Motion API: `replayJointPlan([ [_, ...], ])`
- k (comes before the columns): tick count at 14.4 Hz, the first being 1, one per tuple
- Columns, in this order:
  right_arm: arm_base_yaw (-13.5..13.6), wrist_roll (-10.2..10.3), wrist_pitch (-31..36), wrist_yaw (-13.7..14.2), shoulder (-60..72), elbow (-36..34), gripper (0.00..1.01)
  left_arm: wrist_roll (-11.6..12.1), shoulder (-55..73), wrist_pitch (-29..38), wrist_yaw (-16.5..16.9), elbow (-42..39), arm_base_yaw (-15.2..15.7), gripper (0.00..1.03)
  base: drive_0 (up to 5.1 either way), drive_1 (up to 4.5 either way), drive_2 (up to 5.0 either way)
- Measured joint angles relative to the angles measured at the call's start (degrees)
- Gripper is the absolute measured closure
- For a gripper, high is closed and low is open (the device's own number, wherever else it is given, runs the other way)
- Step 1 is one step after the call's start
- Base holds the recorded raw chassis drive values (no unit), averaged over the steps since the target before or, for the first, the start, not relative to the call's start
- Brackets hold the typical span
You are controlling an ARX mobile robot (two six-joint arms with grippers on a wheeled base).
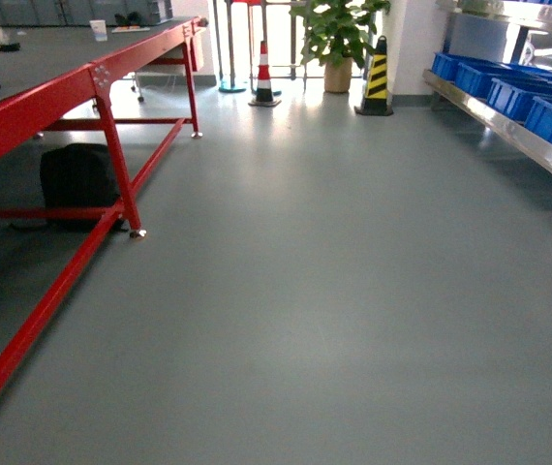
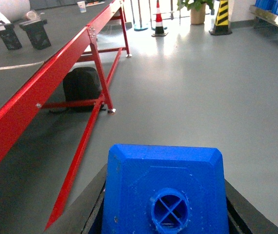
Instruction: Sort blue parts and orange caps into right shelf containers
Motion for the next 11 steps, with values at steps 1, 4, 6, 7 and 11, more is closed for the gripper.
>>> replayJointPlan([
  [1,0.0,0.0,0.0,0.0,0.0,0.0,0.6,0.0,0.0,0.2,0.0,0.0,0.0,0.58,0.1,4.42,-4.2],
  [4,0.0,0.0,0.0,0.0,0.0,0.0,0.6,0.0,-0.1,0.1,0.0,0.0,0.0,0.58,0.1,4.42,-4.2],
  [6,0.0,0.0,-0.1,0.0,0.0,0.0,0.6,0.0,-0.1,0.0,0.0,0.0,0.0,0.58,0.1,4.42,-4.2],
  [7,0.0,0.0,0.2,0.0,0.0,0.0,0.6,0.0,-0.1,0.0,0.0,0.0,0.0,0.58,0.1,4.42,-4.2],
  [11,0.0,0.0,0.0,0.0,0.0,0.0,0.6,0.0,-0.1,0.1,0.0,0.0,0.0,0.58,0.0,4.38,-4.3],
])
